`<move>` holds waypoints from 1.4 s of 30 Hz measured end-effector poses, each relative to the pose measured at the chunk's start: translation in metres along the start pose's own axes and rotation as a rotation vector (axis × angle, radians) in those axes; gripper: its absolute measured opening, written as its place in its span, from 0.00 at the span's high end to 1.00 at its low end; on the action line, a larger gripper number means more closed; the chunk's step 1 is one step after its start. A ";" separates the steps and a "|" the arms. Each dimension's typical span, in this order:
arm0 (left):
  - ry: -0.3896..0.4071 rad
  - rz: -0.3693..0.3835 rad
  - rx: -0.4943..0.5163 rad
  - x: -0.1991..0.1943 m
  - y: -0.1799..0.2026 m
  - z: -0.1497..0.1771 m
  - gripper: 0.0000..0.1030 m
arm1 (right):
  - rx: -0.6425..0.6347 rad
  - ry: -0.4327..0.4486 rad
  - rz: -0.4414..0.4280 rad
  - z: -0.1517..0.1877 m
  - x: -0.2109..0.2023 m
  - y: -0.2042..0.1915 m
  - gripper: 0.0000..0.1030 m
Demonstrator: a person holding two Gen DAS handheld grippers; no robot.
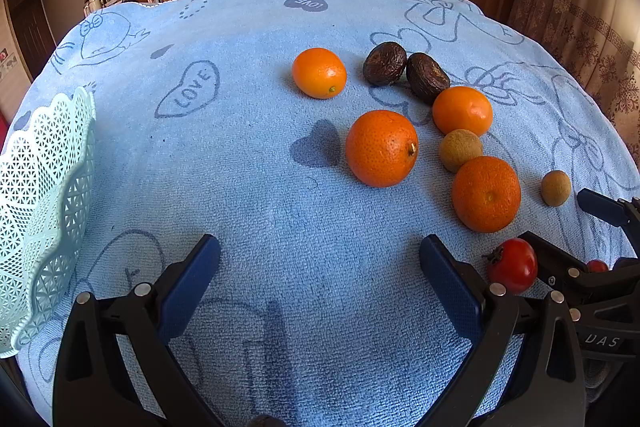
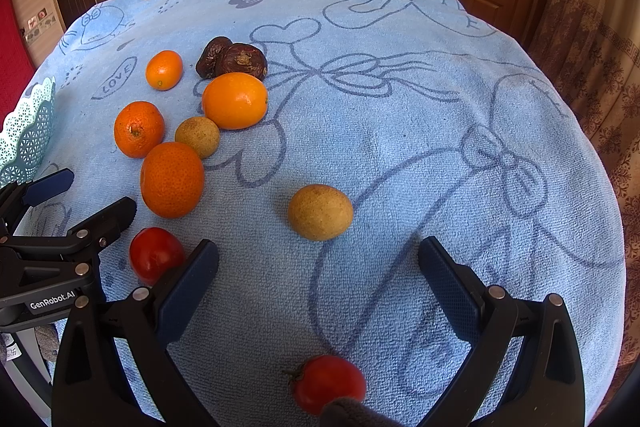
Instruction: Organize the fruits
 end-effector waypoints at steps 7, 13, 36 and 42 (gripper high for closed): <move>0.000 -0.001 0.001 0.000 -0.001 0.001 0.02 | 0.000 0.000 0.000 0.000 0.000 0.000 0.05; -0.001 0.000 0.000 0.001 0.001 -0.001 0.02 | 0.002 -0.001 0.000 0.000 0.000 0.000 0.05; -0.015 0.030 0.015 -0.003 0.004 0.001 0.02 | -0.116 -0.004 -0.085 0.009 -0.007 -0.002 0.05; -0.006 0.086 -0.010 -0.013 0.001 0.002 0.02 | -0.151 0.004 -0.087 0.012 -0.010 -0.004 0.05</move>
Point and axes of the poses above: each gripper's, at about its wrist camera, not at the fingertips, and x roughly the way its jaws point, y to its right, z to its underside, the point moved 8 cm from there along x, roughly the way its jaws point, and after that the axes turned 9 degrees about -x, right-handed, at the moved point
